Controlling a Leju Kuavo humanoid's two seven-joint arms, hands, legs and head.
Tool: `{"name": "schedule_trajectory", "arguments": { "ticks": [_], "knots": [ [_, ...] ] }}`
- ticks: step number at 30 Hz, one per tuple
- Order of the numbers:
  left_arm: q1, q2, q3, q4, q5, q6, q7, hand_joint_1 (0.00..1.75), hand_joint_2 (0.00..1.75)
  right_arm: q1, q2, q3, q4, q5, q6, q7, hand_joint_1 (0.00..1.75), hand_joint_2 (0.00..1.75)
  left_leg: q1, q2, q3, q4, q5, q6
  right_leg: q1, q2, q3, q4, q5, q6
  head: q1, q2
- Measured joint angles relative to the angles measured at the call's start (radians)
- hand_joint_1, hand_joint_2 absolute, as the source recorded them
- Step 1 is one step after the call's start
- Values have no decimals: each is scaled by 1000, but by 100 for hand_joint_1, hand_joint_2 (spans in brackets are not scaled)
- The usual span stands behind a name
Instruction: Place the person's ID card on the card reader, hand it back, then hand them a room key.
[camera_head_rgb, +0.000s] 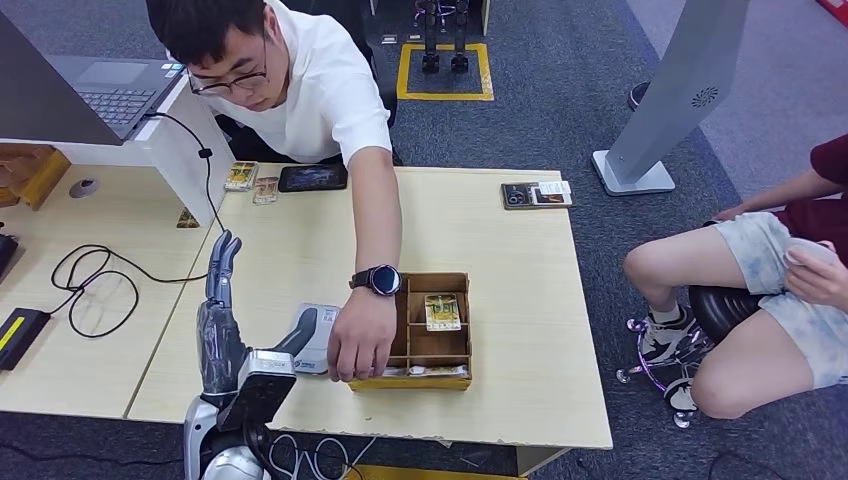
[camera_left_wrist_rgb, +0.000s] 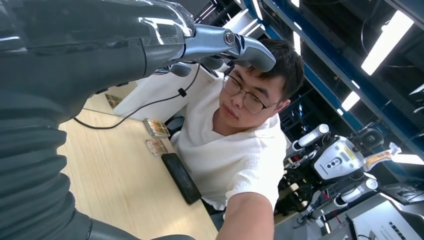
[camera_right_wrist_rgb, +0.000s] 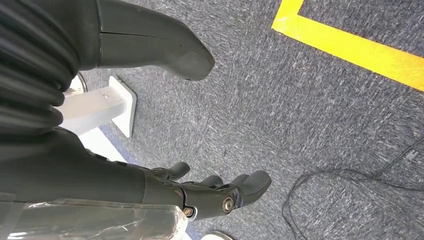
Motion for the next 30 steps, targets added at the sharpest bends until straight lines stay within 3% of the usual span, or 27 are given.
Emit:
{"name": "schedule_trajectory", "arguments": {
  "ticks": [14, 30],
  "knots": [
    [7, 1, 0, 0, -25, -1, 15, 0, 175, 7, 0, 9, -1, -29, 5, 10, 0, 175, 0, 0, 0, 0, 0, 0, 0, 0, 0, 0, 0, 0, 0, 0],
    [31, 12, 0, 0, -161, 10, 66, 0, 175, 24, 0, 37, -10, -66, 16, 36, 0, 175, 0, 0, 0, 0, 0, 0, 0, 0, 0, 0, 0, 0, 0, 0]
  ]
}}
